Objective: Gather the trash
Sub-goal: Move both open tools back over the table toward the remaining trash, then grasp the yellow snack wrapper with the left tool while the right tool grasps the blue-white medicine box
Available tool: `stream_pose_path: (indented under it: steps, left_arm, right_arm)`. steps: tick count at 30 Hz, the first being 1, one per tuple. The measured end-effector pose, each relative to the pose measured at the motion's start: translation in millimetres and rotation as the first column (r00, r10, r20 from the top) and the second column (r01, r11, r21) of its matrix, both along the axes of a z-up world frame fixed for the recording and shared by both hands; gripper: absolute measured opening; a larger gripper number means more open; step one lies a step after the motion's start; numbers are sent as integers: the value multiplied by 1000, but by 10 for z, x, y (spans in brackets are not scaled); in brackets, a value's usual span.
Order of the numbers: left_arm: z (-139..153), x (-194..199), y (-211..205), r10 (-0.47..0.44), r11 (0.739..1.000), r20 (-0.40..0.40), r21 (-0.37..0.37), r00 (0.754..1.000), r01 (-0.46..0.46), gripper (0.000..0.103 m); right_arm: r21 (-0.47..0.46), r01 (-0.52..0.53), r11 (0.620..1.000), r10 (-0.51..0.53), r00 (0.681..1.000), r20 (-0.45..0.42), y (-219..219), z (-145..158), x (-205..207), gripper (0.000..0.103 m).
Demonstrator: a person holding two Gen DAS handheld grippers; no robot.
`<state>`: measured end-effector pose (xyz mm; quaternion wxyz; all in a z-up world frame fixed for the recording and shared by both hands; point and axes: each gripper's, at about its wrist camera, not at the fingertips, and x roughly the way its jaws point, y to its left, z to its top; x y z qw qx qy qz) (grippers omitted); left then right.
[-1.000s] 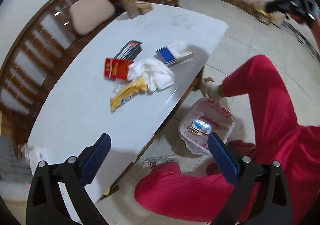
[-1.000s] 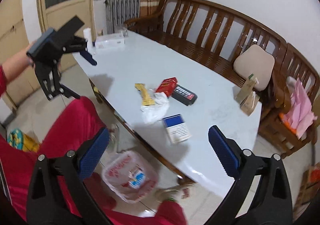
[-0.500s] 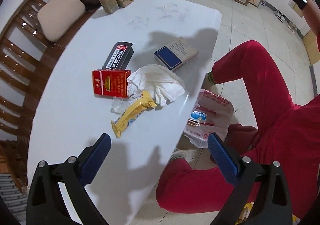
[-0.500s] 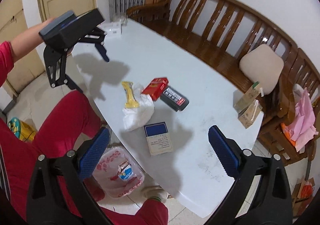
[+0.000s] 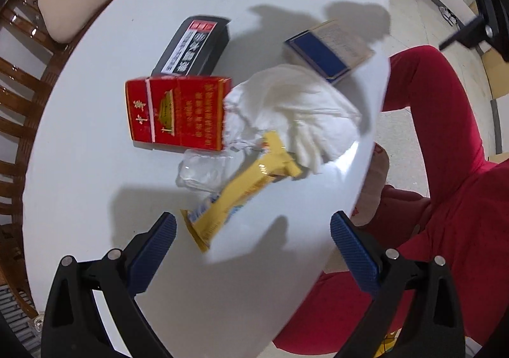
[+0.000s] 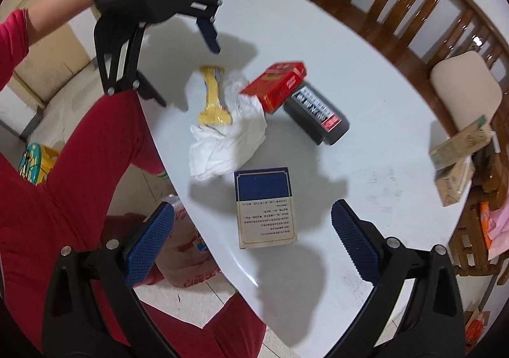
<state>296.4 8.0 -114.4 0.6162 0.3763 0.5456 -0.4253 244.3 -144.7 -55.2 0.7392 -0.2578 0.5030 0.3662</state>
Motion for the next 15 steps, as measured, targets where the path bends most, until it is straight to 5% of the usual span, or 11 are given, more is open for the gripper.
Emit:
stream_pose_path:
  steps: [15]
  left_arm:
    - [-422,255,61,16,1000,-80,4,997,-16,93]
  right_arm:
    - [-94,-30,995,17,991,-133,47,-835,327,96]
